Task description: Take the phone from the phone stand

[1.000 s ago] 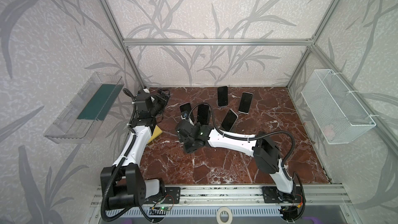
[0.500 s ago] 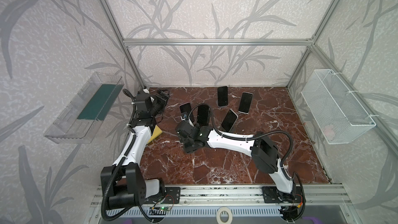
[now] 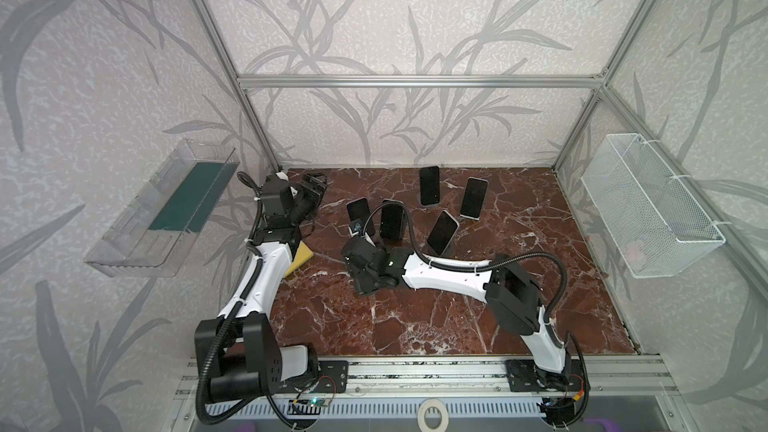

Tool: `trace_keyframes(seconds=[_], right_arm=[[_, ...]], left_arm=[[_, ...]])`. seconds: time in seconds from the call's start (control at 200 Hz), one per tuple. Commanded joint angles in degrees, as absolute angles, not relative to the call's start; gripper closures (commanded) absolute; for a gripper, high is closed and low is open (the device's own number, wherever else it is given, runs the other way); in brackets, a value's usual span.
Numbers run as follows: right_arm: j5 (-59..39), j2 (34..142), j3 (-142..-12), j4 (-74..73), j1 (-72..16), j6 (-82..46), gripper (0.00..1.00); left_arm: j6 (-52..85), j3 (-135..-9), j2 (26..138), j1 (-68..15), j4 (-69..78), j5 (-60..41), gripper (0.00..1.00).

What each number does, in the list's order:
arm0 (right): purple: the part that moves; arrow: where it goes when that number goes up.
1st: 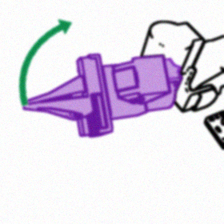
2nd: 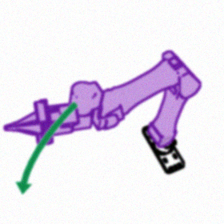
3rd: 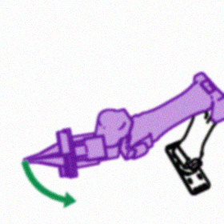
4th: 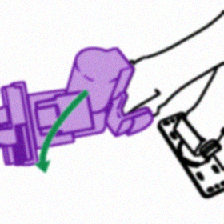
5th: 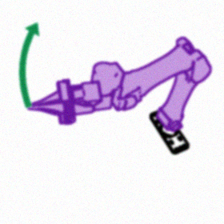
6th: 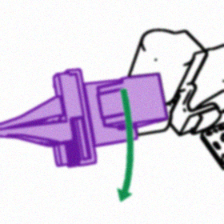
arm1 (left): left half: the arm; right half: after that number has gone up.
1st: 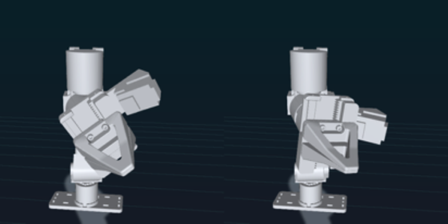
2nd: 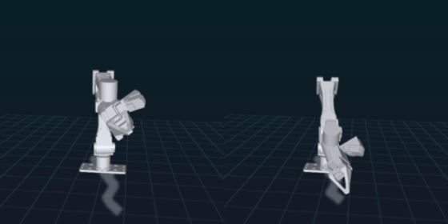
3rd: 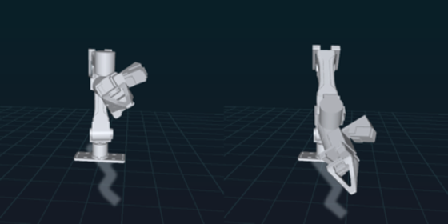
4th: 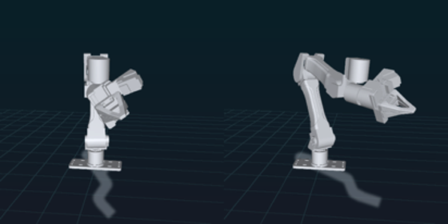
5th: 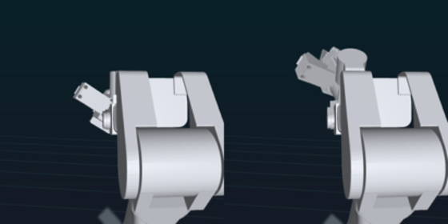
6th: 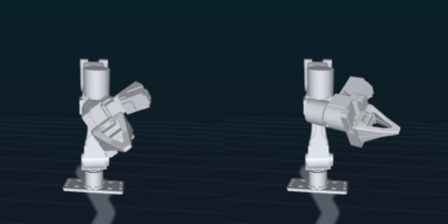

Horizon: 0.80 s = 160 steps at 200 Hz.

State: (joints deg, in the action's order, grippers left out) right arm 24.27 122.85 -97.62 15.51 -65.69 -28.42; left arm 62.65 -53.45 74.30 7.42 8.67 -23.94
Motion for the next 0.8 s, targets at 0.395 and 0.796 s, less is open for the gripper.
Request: trace_keyframes(seconds=[0.395,0.796], right_arm=[[21.8,115.5,-92.6,7.8,-66.2,-25.1,0.32],[21.7,111.8,-90.7,7.0,-66.2,-24.3,0.32]], left_arm=[[63.0,-52.8,74.4,7.7,11.4,-24.8,0.18],[64.2,-51.7,74.7,7.6,16.5,-26.4,0.20]])
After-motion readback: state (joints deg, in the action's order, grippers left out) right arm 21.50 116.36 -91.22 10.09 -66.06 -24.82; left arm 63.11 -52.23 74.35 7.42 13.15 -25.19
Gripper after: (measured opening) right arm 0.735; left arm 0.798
